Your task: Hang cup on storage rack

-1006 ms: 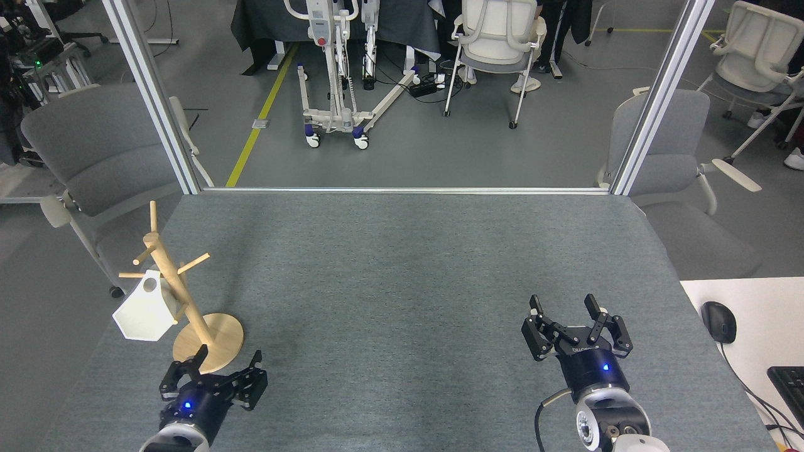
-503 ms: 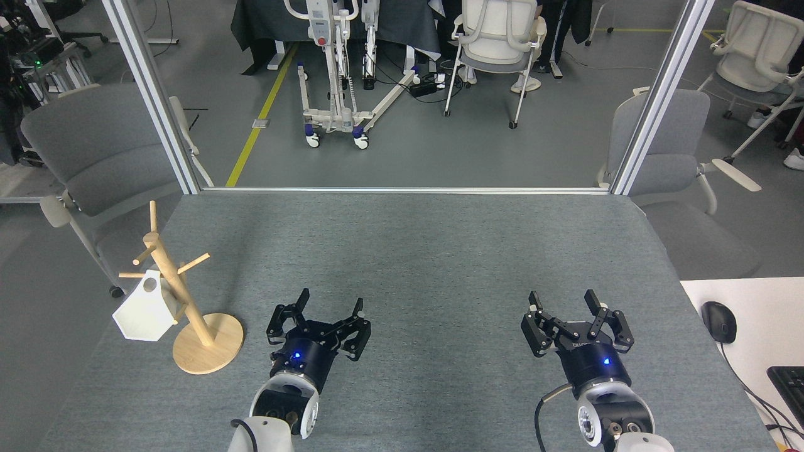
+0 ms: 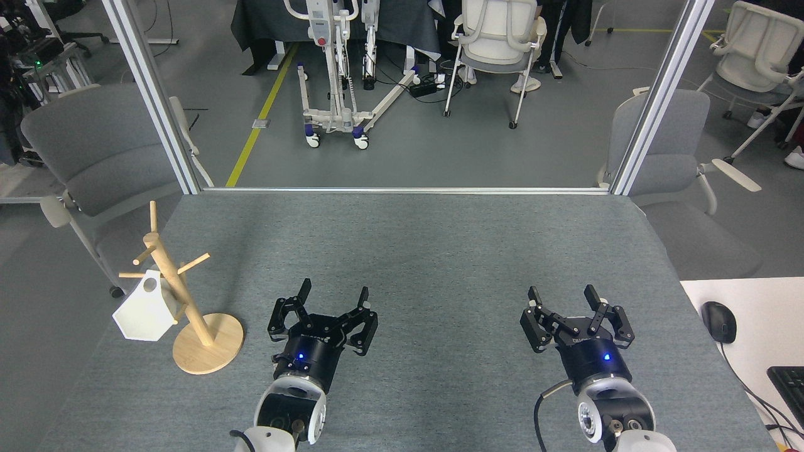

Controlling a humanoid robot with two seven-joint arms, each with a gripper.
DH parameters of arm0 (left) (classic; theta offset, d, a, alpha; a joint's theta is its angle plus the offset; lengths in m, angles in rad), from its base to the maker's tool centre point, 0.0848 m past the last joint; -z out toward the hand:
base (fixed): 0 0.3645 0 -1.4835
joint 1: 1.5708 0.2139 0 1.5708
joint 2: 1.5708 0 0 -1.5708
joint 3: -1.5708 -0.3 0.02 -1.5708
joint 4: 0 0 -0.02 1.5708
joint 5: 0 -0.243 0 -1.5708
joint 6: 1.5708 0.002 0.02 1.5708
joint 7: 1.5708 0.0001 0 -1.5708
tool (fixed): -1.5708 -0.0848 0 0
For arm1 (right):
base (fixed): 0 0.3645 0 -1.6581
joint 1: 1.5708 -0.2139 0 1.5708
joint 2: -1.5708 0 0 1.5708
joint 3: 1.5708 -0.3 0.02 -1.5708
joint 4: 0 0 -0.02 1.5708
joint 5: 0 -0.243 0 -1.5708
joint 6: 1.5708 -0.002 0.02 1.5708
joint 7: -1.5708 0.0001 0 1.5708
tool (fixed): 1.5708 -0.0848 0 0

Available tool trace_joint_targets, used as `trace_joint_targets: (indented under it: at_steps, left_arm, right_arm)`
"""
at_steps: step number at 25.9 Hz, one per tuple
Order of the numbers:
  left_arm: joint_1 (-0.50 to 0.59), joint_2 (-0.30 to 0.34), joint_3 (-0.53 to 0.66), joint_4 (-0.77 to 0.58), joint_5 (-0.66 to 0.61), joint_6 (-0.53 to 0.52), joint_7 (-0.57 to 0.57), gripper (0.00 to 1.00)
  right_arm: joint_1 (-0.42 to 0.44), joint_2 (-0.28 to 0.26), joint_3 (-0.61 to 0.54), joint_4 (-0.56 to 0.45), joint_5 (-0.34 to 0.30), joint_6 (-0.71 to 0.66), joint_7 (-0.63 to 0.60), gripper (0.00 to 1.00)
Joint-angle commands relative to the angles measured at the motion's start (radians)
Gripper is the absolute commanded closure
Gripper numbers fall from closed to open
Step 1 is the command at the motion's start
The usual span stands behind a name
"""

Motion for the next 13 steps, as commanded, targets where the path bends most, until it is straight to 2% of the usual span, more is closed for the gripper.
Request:
trace_joint_targets:
  at_steps: [1, 13]
  left_arm:
    - [0.006, -0.001, 0.006, -0.023, 0.001, 0.004, 0.001, 0.02]
    - [0.009, 0.0, 0.006, -0.023, 0.003, 0.008, -0.003, 0.02]
  right_arm:
    - [-0.004, -0.003, 0.0, 0.003, -0.001, -0.001, -0.005, 0.01]
    - [-0.004, -0.001, 0.0, 0.009, -0.002, -0.001, -0.011, 0.01]
